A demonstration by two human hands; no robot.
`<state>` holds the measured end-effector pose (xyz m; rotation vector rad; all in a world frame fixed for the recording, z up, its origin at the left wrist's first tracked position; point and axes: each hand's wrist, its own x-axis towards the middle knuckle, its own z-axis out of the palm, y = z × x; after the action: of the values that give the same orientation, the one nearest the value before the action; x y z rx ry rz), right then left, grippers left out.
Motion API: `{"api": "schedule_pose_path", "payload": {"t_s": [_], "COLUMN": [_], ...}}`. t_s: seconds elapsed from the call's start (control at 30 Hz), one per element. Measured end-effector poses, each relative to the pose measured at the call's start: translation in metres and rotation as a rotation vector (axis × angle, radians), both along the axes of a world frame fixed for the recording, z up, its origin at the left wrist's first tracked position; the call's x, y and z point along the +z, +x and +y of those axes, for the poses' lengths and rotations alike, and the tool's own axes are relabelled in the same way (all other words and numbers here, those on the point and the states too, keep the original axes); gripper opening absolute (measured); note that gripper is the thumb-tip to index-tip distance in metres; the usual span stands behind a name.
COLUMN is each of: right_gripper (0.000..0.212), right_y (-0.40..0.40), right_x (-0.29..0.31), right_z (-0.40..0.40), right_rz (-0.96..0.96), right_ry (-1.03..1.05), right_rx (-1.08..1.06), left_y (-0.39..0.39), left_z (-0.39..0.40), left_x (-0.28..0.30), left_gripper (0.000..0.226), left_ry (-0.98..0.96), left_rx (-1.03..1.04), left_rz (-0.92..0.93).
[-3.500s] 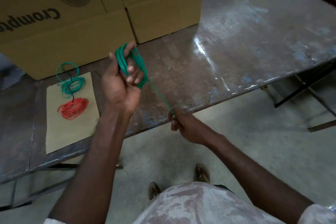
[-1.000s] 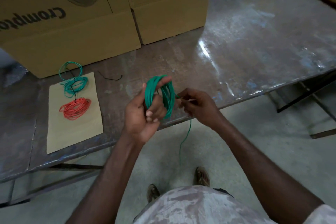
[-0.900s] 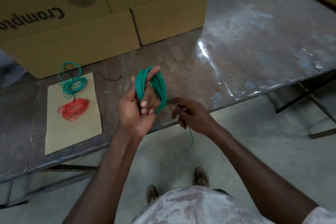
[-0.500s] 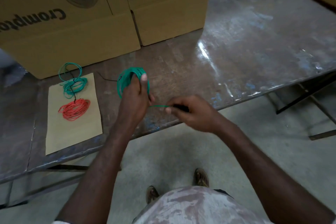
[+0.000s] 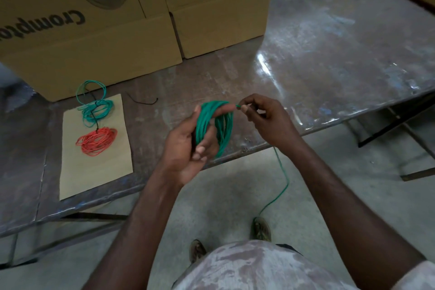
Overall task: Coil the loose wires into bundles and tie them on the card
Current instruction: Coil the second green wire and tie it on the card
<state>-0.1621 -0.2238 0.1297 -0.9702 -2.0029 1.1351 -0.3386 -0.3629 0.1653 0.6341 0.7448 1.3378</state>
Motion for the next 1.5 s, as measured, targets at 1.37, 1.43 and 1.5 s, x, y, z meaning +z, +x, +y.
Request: {"api": "schedule_pose_path", "payload": {"t_s": [1.37,1.43,1.5], "right_gripper": [0.008,0.015,0.019], "right_y": [0.003,0.0,-0.004], "right_x": [-0.019,-0.03,-0.039], "right_z": [0.01,-0.002,-0.015], "right_rz": [0.231,0.224,0.219], "right_ry": [-0.321,-0.377,-0.427], "right_rx": [0.071,0.101,0.175], "left_y": [0.006,0.0,-0.006], "left_z": [0.007,0.012,0.017], "left_x": [-0.009,0.001,0.007], "left_gripper": [0.065,0.065,0.063], "left_ry": [0.115,0.148,0.155], "left_rx": [0.217,0.268,0.318], "left_rz": [0.05,0.079,0.149]}}
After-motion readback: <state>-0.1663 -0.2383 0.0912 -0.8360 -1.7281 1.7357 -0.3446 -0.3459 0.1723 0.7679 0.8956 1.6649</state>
